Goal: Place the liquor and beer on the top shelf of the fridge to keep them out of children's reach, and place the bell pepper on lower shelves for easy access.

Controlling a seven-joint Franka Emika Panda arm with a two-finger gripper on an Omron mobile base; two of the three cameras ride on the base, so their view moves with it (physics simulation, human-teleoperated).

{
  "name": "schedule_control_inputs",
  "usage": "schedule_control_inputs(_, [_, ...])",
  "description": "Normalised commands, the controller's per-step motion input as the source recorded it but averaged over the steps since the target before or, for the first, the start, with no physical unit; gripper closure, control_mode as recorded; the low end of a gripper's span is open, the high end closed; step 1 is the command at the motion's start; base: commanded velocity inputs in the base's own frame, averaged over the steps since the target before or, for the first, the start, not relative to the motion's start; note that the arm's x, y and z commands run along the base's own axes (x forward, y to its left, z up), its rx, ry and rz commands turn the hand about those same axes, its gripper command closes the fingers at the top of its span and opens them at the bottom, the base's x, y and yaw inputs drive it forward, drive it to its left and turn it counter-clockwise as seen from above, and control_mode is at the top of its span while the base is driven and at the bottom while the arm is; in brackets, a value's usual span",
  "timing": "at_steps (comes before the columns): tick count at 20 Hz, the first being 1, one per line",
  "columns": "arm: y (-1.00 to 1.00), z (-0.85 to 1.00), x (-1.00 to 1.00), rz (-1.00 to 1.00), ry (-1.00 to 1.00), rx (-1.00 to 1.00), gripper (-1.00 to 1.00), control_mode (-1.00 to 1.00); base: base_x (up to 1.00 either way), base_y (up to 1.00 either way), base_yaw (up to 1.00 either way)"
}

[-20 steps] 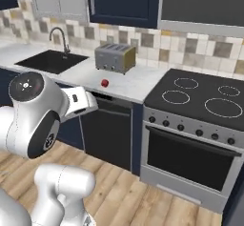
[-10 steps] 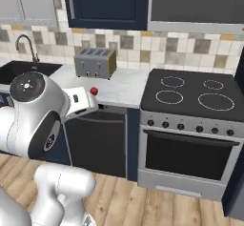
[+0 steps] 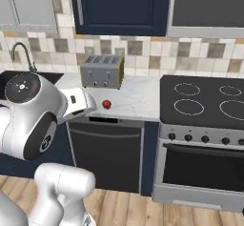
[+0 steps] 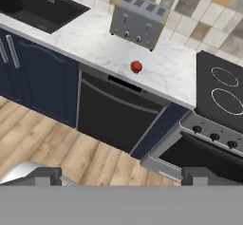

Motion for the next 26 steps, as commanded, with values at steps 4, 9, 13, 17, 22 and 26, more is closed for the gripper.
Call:
schedule_control_inputs(4, [0.0,0.0,0.0,0.0,0.0,0.0,-1.0,1.0,0.69,0.2,-0.09])
schedule_control_inputs(9, [0.0,0.0,0.0,0.0,0.0,0.0,-1.0,1.0,0.7,0.16,-0.08])
schedule_control_inputs(13, [0.0,0.0,0.0,0.0,0.0,0.0,-1.0,1.0,0.59,0.21,-0.08])
schedule_control_inputs(17, [0.0,0.0,0.0,0.0,0.0,0.0,-1.0,1.0,0.47,0.24,-0.07])
schedule_control_inputs(22, [0.0,0.0,0.0,0.0,0.0,0.0,-1.0,1.0,0.21,0.17,-0.07])
schedule_control_inputs(26, [0.01,-0.27,0.08,-0.07,0.09,-0.01,-1.0,-1.0,0.03,0.02,-0.02])
